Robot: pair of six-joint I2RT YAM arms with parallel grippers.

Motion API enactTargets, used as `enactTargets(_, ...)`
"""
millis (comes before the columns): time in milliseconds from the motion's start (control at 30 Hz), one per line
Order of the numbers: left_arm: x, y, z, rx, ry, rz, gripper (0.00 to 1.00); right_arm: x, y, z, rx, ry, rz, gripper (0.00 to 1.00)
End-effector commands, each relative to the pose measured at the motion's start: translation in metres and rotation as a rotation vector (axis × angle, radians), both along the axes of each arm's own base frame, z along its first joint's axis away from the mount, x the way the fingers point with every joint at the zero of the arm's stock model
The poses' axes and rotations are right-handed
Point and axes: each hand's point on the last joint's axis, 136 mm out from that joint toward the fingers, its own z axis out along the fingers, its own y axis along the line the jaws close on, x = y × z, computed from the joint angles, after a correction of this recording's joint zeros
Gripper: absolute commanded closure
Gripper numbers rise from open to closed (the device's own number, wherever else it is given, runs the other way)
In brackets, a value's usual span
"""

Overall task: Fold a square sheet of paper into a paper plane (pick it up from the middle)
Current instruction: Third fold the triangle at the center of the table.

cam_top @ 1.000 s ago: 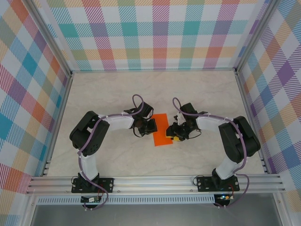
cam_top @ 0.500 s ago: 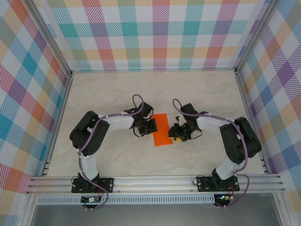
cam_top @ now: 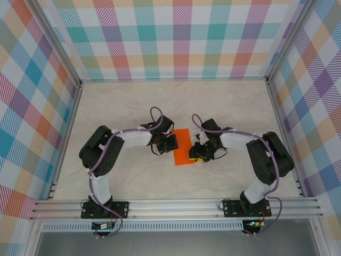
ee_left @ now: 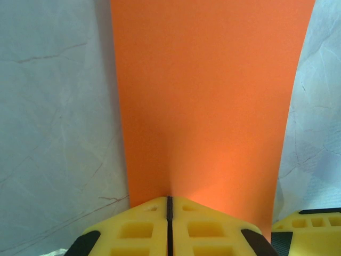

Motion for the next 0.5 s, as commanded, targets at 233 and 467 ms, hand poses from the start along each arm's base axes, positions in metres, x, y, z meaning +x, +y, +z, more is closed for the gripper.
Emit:
enactTargets(233, -0.020, 0.026, -0.033, 0.145, 0.081, 0.007, 0.92, 0.001, 0.012, 0.015, 0.086, 0.005, -0.069, 0.74)
enactTargets(467, -0.019, 0.025, -0.032, 0.140, 0.076, 0.000, 0.92, 0.003, 0.001, 0.023, 0.034, 0.001, -0.157, 0.82)
